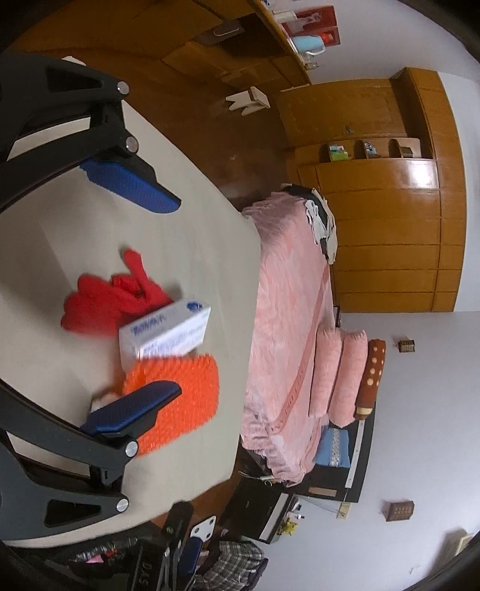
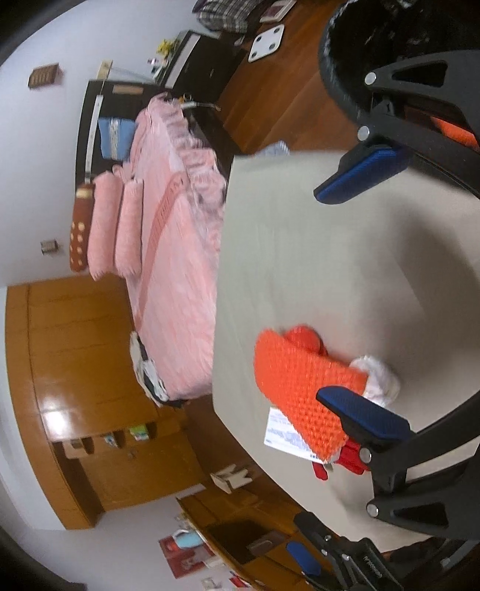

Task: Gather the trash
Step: 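Move both tools back toward the remaining items on the table, then grasp the orange mesh scrubber with the right tool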

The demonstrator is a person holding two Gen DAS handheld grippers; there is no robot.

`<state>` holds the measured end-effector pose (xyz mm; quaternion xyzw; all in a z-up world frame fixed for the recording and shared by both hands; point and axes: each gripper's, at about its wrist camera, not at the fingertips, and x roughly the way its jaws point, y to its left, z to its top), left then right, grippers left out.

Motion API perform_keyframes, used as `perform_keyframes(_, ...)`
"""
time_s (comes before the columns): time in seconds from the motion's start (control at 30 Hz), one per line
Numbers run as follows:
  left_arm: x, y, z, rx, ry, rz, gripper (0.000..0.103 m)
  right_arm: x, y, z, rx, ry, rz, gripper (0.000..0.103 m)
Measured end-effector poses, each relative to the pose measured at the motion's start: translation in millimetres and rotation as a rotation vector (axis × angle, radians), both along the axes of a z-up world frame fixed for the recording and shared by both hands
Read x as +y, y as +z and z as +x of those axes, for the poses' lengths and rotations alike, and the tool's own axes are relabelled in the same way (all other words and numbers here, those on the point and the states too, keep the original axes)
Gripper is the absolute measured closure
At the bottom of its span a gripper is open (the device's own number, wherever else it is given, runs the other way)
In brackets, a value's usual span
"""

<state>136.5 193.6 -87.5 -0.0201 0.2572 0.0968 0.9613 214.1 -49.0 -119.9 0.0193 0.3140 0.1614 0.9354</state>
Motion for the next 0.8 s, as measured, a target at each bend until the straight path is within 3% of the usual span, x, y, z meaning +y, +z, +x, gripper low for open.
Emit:
perform_keyframes(0.2,17.2,-6.0,4.9,0.005,0.017,-0.003,0.014,39.7,-17.2,18.3,0.048,0.064,-0.016,0.008)
perform_keyframes(0.5,28.9,-18.0,13.3,0.022,0.023,-0.022,0.014,63.7,-34.9,29.9,0.111,0.12,-0.033,0.021)
perform_keyframes(0.6,30.1,-19.0,13.5,0.022,0.022,-0.025,0.014,67.1,-40.2,31.8,0.14,0.14,-0.022,0.029)
perform_keyframes(0.7,30.4,-19.9,13.6,0.025,0.019,-0.025,0.014,68.7,-44.9,32.8,0.179,0.162,0.006,0.045)
perform_keyframes(0.77,30.4,-19.7,13.5,0.025,0.017,-0.025,0.014,70.6,-44.0,32.4,0.185,0.175,0.024,0.061)
perform_keyframes(0.8,30.5,-19.4,13.6,0.025,0.017,-0.027,0.014,71.7,-42.9,30.6,0.173,0.179,0.02,0.062)
